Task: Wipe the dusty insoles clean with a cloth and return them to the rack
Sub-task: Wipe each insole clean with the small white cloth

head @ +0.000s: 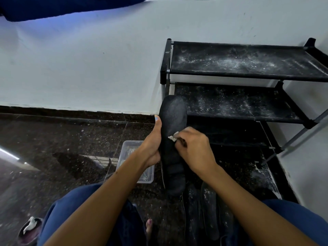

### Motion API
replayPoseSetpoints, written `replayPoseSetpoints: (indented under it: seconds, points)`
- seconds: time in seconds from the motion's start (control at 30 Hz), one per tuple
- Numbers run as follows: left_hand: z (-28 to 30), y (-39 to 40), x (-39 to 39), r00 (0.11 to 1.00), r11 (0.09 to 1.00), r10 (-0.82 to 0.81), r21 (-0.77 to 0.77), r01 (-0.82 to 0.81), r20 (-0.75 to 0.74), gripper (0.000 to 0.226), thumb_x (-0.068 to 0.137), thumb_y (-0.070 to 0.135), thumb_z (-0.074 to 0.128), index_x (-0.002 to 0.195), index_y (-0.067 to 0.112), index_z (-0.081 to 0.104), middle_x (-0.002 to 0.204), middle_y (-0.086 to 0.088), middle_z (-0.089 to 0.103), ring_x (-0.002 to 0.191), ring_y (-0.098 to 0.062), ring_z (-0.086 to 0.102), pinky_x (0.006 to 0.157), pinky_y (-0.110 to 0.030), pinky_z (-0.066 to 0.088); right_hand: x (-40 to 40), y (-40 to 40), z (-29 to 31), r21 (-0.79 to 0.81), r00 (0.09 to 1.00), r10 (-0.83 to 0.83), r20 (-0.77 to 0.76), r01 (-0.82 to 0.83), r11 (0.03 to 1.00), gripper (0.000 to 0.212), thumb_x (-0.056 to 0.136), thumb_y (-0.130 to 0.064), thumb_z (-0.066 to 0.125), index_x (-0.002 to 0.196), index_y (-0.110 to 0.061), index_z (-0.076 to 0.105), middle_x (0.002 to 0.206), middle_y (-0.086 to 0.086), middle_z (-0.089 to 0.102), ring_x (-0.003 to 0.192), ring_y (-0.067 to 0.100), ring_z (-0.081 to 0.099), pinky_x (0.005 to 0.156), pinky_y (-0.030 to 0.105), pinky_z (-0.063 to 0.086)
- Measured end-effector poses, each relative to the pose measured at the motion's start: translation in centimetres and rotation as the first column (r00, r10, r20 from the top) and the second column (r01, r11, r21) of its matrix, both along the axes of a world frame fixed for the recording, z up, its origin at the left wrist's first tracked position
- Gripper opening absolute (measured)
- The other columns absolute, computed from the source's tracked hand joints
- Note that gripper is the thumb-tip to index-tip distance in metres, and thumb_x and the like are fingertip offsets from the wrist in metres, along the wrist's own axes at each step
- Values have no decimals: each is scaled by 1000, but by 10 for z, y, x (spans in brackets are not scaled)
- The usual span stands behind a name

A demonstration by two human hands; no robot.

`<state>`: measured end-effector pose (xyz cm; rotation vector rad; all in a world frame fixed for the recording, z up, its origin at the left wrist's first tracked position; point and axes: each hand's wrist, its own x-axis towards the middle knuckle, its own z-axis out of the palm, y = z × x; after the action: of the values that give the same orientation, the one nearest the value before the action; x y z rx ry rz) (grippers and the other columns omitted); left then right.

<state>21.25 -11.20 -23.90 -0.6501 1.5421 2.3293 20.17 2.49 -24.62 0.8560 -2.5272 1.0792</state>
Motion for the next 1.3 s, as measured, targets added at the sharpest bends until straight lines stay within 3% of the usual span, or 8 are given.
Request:
replayPoseSetpoints:
  seconds: [0.23, 0.4, 0.6, 0.7, 0.77, 0.9, 1.13, 1.3]
  points:
    - [-8, -7, -5, 991, 990, 132, 45, -132, -12, 76, 88, 68, 29, 124, 7, 57, 97, -13, 73, 80, -22, 73, 62, -29, 58, 18, -8, -2, 106, 959, 239, 153, -256, 961, 15, 75, -8, 64, 87, -12, 74, 86, 4, 68, 75, 22, 64, 75, 35, 53]
    - [-8, -10, -7, 994, 987, 106, 121, -105, -7, 85, 83, 75, 24, 134, 10, 48, 111, -20, 68, 98, -32, 68, 76, -46, 58, 20, -1, 2, 222, 823, 297, 484, -444, 868, 12, 75, -12, 70, 85, -14, 76, 85, -1, 73, 72, 2, 60, 69, 11, 48]
    - [-9, -15, -9, 991, 985, 129, 116, -124, -33, 84, 85, 73, 22, 130, 8, 52, 114, -19, 67, 95, -30, 68, 86, -51, 53, 19, 15, -2, 411, 493, -81, 867, -612, 676, 21, 72, 1, 72, 93, -1, 72, 89, 13, 72, 73, 23, 68, 72, 33, 59]
    - [-14, -18, -10, 986, 985, 164, 50, -163, -10, 84, 84, 73, 25, 123, 6, 58, 110, -21, 68, 95, -29, 68, 90, -46, 53, -1, 37, 7, 353, 445, -115, 888, -501, 790, 20, 74, 4, 69, 92, -2, 71, 79, 6, 68, 70, 19, 68, 61, 26, 58]
    - [-20, -17, -11, 985, 985, 172, -19, -172, 15, 83, 82, 73, 30, 122, 7, 60, 111, -17, 69, 99, -26, 68, 88, -41, 55, -13, 45, 9, 88, 431, 48, 901, -292, 952, 21, 75, 9, 65, 88, -6, 68, 77, 4, 66, 64, 11, 66, 52, 20, 52]
    - [-34, 0, -8, 990, 989, 104, -115, -93, 99, 77, 86, 70, 28, 120, 8, 61, 112, -12, 68, 98, -23, 67, 72, -31, 56, -14, 40, -11, -337, 279, 323, 904, 4, 941, 37, 77, 14, 59, 97, -14, 71, 94, 7, 65, 70, 7, 62, 55, 17, 50]
    - [-130, 15, -13, 952, 988, 115, -128, -81, 284, 100, 65, 86, 45, 130, 10, 54, 130, -12, 58, 114, -27, 59, 100, -44, 47, -7, 30, -76, -144, 135, 134, 982, 67, 987, 18, 83, 4, 60, 98, 0, 68, 75, 7, 68, 64, 11, 66, 62, 22, 56]
    - [-184, 31, 8, 868, 991, 32, -127, 36, 496, 61, 89, 46, 56, 132, 4, 45, 124, -16, 58, 95, -31, 62, 66, -38, 55, 7, 30, -142, 45, 51, -51, 997, 117, 992, 18, 88, -1, 58, 103, 4, 66, 74, 7, 63, 63, 12, 61, 50, 18, 53]
